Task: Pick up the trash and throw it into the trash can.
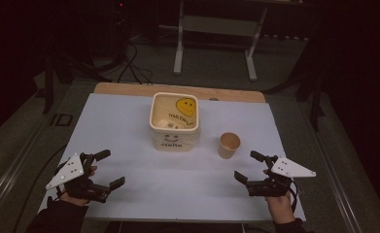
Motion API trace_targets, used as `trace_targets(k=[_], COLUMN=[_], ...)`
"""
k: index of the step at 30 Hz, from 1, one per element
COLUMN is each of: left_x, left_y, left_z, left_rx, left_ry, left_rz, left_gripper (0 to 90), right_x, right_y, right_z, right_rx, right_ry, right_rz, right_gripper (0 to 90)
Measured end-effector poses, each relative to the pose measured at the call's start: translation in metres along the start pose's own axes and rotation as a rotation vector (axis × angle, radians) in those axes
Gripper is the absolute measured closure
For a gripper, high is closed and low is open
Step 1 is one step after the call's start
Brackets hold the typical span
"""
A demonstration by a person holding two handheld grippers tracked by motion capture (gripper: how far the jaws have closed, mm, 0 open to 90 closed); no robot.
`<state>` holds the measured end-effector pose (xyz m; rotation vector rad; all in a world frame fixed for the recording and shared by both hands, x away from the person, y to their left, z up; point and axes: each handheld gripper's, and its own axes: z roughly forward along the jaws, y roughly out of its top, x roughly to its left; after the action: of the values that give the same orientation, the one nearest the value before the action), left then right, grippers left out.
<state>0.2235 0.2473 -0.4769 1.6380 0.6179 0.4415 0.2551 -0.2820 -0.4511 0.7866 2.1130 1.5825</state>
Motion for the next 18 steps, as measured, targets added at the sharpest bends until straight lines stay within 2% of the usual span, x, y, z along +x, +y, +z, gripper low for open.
trace_targets(k=[7, 8, 9, 11, 14, 15, 18], left_x=[0.000, 0.000, 0.000, 0.001, 0.001, 0.001, 0.002], left_y=[0.000, 0.000, 0.000, -0.001, -0.001, -0.001, -0.001], left_z=[0.000, 0.001, 0.001, 0.002, 0.002, 0.002, 0.002], left_rx=[0.004, 0.007, 0.007, 0.007, 0.010, 0.010, 0.009], left_ry=[0.006, 0.007, 0.009, 0.011, 0.014, 0.015, 0.017], left_rz=[0.003, 0.005, 0.003, -0.002, -0.002, -0.002, -0.004], left_gripper=[0.5, 0.5, 0.5, 0.4, 0.5, 0.5, 0.5], right_x=[0.004, 0.006, 0.006, 0.005, 0.004, 0.003, -0.001], right_y=[0.004, 0.008, 0.010, 0.014, 0.020, 0.022, 0.027], right_z=[0.002, 0.003, 0.002, 0.001, -0.002, -0.003, -0.005], right_rx=[0.011, 0.006, 0.003, 0.007, -0.016, -0.021, -0.003], right_ry=[0.015, 0.002, -0.004, 0.024, -0.008, -0.004, -0.029], right_rz=[-0.018, -0.037, -0.038, -0.017, -0.029, -0.021, -0.030], right_gripper=[8.1, 8.1, 8.1, 8.2, 8.1, 8.2, 8.1])
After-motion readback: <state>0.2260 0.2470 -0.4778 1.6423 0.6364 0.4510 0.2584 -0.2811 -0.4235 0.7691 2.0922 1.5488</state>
